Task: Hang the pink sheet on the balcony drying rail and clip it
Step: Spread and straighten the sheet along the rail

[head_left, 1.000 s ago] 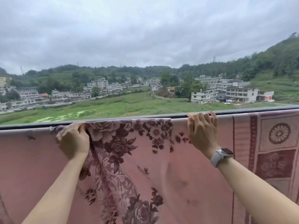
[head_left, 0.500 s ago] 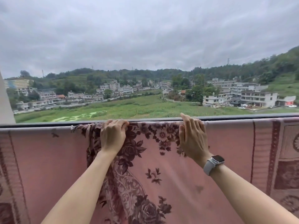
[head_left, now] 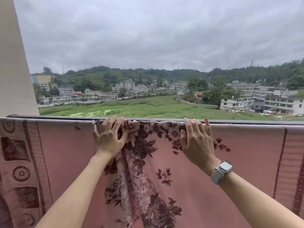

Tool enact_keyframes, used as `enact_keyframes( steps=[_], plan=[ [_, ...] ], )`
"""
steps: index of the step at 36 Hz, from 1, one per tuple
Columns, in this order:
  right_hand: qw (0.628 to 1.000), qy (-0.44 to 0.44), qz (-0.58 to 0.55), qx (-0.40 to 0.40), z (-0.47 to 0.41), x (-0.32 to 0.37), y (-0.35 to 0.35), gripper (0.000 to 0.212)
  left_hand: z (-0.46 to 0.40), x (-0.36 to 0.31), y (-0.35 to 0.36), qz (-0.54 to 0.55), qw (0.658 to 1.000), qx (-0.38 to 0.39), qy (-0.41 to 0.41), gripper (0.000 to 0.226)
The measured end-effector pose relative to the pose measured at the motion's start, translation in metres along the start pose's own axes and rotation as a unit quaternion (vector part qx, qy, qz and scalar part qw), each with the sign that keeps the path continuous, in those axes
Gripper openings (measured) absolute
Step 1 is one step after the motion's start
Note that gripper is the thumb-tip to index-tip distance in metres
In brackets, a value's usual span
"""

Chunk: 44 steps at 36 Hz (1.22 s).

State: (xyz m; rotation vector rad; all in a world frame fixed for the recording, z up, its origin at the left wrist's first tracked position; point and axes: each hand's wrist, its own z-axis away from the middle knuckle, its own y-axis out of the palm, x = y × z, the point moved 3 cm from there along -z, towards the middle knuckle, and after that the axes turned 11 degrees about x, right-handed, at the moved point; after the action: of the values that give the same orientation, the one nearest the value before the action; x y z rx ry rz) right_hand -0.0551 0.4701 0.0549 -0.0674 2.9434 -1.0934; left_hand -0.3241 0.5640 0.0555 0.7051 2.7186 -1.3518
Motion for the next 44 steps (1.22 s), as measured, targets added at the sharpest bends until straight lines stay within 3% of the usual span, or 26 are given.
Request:
enact_keyframes(
  steps=[5,12,27,35,44],
  plan=[
    [0.998,-0.016,-0.014,0.055,-0.013,0.064,0.020,0.048,0.003,0.040,-0.015,-0.052,0.992,0.114,-0.004,0.066],
    [0.991,-0.095,-0.072,0.063,-0.029,0.181,0.045,0.058,0.027,0.110,-0.041,-0.066,0.983,0.164,-0.052,0.065],
    [0.927,-0.321,-0.176,0.083,-0.065,0.499,0.148,0.045,0.134,0.363,-0.159,-0.111,0.966,0.020,-0.233,0.047],
    [0.896,-0.331,-0.285,0.084,-0.126,0.657,0.208,0.037,0.112,0.517,-0.204,-0.119,0.954,-0.005,-0.276,0.039],
    [0.915,-0.335,-0.226,0.010,-0.216,0.793,0.253,0.042,0.050,0.648,-0.221,-0.064,0.963,-0.014,-0.261,0.033]
  ],
)
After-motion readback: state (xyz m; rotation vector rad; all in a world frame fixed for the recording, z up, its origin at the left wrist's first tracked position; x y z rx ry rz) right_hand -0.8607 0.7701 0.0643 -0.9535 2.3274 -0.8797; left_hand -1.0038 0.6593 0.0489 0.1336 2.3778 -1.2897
